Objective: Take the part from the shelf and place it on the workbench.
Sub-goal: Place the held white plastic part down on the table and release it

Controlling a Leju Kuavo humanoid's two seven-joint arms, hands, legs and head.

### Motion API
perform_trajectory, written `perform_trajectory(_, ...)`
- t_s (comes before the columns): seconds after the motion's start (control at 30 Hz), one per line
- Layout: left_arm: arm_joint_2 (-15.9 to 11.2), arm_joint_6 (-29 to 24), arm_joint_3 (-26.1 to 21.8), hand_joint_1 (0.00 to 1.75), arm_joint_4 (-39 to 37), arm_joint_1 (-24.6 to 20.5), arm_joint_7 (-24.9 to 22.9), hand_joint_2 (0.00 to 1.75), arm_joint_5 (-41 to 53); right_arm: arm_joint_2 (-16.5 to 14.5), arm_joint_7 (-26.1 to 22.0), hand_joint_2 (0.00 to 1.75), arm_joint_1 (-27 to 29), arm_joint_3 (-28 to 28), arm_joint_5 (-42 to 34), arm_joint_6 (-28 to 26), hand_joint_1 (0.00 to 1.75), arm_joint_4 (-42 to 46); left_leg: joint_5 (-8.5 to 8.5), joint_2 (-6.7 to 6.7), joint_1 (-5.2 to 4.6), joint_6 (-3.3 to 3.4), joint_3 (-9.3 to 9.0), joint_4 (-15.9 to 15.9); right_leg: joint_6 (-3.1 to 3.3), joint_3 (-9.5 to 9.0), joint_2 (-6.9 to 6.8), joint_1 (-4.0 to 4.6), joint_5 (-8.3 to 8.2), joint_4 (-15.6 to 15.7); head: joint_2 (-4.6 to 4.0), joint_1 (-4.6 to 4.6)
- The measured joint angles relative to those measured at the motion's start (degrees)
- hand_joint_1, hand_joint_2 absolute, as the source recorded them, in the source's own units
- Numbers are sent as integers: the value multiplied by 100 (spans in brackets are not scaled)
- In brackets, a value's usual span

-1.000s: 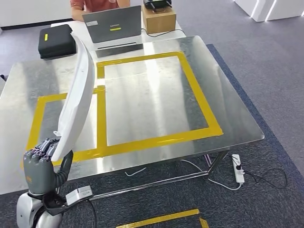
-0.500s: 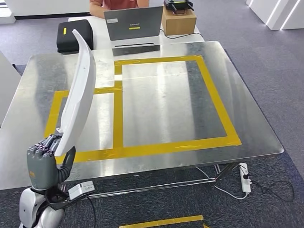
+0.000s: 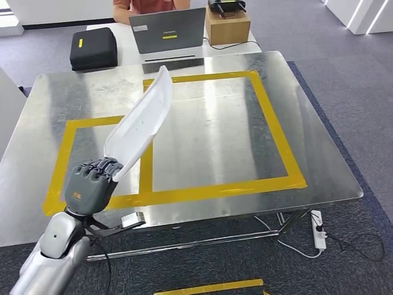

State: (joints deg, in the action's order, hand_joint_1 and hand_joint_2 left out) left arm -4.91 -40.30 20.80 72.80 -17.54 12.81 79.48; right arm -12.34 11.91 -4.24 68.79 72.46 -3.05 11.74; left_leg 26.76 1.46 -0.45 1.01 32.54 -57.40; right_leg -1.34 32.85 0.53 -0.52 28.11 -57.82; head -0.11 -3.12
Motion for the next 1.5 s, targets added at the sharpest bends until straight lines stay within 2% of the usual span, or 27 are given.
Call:
perform_trajectory(0.13,-59,-2,186,175,-549,-265,-168,175,101,6,8,0,4,-44,26,13,0,0,0,-1,3,-45,2,2,3,0,-1,-2,-2,-1,0,-2)
perform_trajectory(0.6,-286,92,461,175,-2963,-1290,-1332,175,683,13,51,0,3,-139,102,39,0,0,2,-2,-12,-44,6,-2,-2,-11,-1,-18,-5,18,0,-2)
perform_trajectory(0.77,-446,388,495,175,-3454,-1524,-1760,175,950,15,63,0,5,-139,92,38,0,0,3,-2,-12,-44,6,-2,-2,-10,-1,-18,-4,19,0,-2)
perform_trajectory(1.0,-577,601,551,175,-3778,-1727,-2051,175,1027,16,76,0,4,-139,90,32,0,0,3,-2,-12,-44,7,-2,-2,-11,-1,-18,-4,19,0,-2)
perform_trajectory(1.13,-644,617,607,0,-3845,-1797,-2111,175,1034,16,76,0,5,-139,90,30,0,0,3,-2,-12,-44,6,-2,-2,-11,-2,-18,-5,19,0,-3)
perform_trajectory(1.33,-706,612,682,0,-3884,-1817,-2211,175,1035,16,76,0,5,-139,87,18,0,0,3,-2,-12,-45,7,-2,-2,-11,-2,-18,-4,19,0,-2)
perform_trajectory(1.47,-716,611,708,0,-3891,-1820,-2148,0,940,16,76,0,5,-139,75,14,0,0,3,-2,-12,-45,7,-2,-2,-11,-2,-18,-4,19,0,-2)
perform_trajectory(1.5,-714,608,709,0,-3890,-1822,-2092,0,875,16,76,0,5,-139,69,14,0,0,3,-2,-12,-45,7,-2,-2,-11,-2,-19,-4,19,0,-2)
